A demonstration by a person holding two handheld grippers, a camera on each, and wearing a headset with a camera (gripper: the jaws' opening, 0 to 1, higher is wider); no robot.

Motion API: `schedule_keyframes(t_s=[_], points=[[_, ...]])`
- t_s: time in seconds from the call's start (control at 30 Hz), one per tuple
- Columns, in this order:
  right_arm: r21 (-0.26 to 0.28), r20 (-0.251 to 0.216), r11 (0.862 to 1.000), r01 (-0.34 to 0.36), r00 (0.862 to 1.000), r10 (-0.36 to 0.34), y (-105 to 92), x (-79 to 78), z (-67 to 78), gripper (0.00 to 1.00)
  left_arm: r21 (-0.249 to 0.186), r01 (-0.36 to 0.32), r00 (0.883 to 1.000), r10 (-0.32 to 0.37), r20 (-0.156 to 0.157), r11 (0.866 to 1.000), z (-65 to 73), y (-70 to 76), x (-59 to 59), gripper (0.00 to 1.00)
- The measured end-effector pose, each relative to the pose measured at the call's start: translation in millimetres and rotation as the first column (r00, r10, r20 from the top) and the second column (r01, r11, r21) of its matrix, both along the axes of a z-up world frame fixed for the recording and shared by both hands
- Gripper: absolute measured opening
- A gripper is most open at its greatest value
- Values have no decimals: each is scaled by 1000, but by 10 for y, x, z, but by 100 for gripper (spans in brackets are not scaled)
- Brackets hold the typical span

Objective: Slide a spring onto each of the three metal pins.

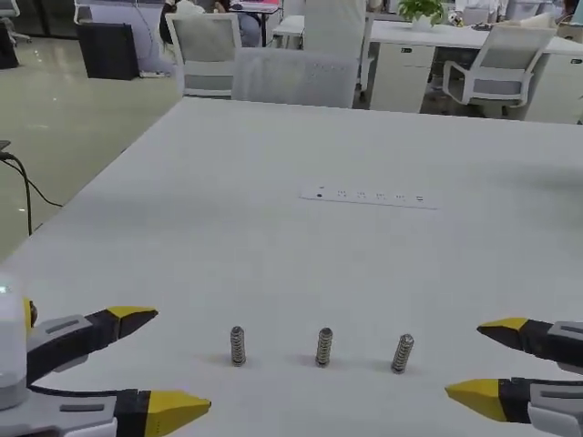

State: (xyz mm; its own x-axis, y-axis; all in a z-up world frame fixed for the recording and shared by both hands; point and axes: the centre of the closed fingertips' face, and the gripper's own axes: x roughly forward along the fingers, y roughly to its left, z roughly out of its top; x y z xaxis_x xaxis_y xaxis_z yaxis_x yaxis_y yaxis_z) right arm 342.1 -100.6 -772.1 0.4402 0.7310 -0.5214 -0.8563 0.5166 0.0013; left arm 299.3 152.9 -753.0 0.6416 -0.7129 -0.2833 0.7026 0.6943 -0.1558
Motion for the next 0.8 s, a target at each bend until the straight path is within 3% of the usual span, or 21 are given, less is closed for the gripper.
schedule_keyframes(t_s=[0.8], points=[[-13, -12, 1000, -3, 1000, 3, -20, -43, -55, 57, -11, -22, 999, 22, -26, 1000, -56, 29, -23, 80]])
